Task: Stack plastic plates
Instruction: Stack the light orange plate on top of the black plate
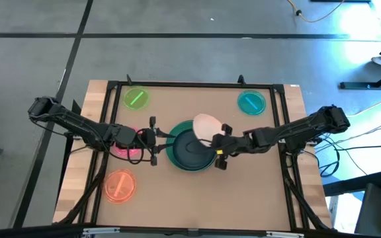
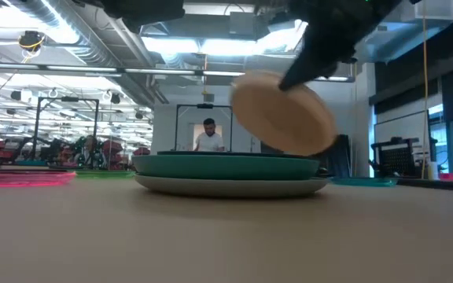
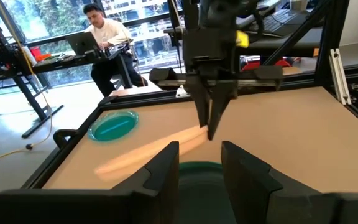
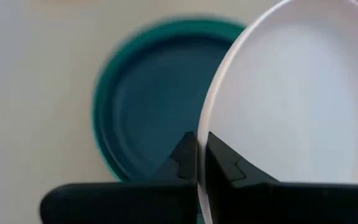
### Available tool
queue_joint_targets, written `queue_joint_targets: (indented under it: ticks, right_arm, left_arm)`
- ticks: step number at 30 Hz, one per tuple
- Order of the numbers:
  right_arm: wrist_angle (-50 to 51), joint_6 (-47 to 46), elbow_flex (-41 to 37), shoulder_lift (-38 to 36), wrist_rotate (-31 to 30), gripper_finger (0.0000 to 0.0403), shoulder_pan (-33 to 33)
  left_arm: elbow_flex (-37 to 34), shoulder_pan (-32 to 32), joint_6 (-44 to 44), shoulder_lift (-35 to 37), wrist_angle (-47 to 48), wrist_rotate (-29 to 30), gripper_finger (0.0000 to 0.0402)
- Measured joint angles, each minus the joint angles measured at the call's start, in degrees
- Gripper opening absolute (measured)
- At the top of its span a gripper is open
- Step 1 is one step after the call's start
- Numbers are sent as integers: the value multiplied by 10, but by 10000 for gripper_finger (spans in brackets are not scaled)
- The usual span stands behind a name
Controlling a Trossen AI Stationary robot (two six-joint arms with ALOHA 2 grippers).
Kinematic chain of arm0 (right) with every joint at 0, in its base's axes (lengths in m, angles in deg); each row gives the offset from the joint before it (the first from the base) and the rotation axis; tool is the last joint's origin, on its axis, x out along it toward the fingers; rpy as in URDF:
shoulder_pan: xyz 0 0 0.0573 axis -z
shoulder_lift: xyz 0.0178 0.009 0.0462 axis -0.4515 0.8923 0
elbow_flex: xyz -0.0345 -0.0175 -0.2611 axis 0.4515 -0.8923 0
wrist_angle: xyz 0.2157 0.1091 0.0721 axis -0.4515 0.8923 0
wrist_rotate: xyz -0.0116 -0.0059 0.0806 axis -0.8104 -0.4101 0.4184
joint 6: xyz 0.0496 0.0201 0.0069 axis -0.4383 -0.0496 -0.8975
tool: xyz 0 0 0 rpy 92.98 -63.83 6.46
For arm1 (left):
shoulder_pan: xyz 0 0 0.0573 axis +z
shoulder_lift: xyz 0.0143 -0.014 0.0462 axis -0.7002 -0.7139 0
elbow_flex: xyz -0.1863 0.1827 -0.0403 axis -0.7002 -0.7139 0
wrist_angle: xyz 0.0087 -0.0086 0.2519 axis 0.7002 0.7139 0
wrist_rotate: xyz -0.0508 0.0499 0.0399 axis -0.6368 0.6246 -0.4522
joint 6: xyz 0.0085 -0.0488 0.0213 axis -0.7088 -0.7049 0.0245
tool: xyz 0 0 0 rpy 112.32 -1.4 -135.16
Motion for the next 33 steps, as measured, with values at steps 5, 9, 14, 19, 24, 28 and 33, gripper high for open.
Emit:
queue_joint_targets:
  ticks: [5, 9, 14, 19, 24, 28, 33]
  right_arm:
    - [-87, 45, 0, 24, 36, 2, 0]
    - [-135, 54, 0, 53, 88, 2, 0]
    - [-151, 54, 0, 84, 130, 2, 0]
    - [-149, 33, 0, 106, 128, 4, 0]
    - [-149, 15, 0, 124, 128, 5, 0]
    - [-146, 13, 0, 130, 128, 15, 0]
    - [-147, 12, 0, 130, 130, 73, 1]
  left_arm:
    - [0, 0, 1, 0, 3, 0, 114]
    - [0, 0, 1, 0, 3, 0, 114]
    - [0, 0, 0, 0, 3, 0, 114]
    - [0, 0, 1, 0, 3, 0, 114]
    - [0, 0, 1, 0, 3, -6, 114]
    - [0, 0, 1, 0, 3, -17, 114]
    - [0, 0, 1, 0, 3, -18, 114]
